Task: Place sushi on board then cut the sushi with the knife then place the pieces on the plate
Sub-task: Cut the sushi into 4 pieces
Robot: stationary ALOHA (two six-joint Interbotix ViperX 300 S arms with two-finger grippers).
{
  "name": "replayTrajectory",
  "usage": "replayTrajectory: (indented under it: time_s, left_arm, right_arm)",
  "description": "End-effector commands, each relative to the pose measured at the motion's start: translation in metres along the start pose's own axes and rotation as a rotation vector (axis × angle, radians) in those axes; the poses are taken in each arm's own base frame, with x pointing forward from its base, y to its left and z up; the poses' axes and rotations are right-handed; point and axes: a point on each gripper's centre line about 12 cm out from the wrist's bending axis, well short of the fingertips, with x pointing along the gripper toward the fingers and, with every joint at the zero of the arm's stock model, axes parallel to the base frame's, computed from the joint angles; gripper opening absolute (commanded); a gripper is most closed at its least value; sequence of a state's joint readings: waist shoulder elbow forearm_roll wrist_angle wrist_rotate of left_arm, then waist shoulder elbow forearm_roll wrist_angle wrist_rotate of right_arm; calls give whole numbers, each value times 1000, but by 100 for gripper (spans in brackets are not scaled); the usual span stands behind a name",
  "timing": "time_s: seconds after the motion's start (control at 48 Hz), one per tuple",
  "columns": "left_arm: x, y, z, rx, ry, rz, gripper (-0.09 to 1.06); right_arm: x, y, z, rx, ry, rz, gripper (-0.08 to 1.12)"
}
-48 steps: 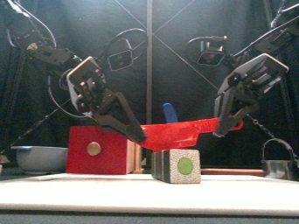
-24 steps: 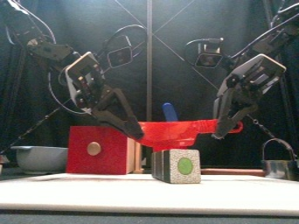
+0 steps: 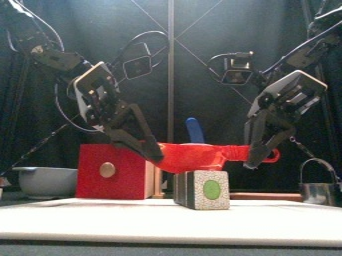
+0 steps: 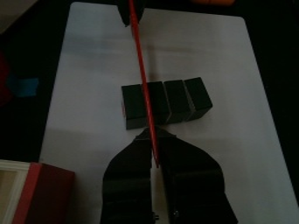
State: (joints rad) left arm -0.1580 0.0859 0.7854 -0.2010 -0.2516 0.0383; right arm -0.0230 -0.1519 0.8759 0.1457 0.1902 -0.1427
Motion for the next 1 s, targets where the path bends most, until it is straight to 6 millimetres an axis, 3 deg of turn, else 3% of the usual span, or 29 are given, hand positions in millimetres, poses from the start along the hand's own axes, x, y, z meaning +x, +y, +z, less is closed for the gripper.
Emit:
replayTrajectory:
  time_s: [0.021, 0.271, 0.729, 1.0]
  left_arm:
    - [0, -9, 7, 14, -21, -21, 35]
    - [3, -9, 3, 12, -7, -18, 35]
    - [17, -14, -15, 2, 48, -19, 35]
    - [6, -16, 2, 0, -3, -28, 35]
  right_arm:
    - [-4, -1, 9, 4, -31, -3, 43]
    - [0, -1, 6, 5, -15, -2, 43]
    - [25, 6, -2, 7, 54, 13, 43]
    - [15, 7, 11, 0, 26, 19, 43]
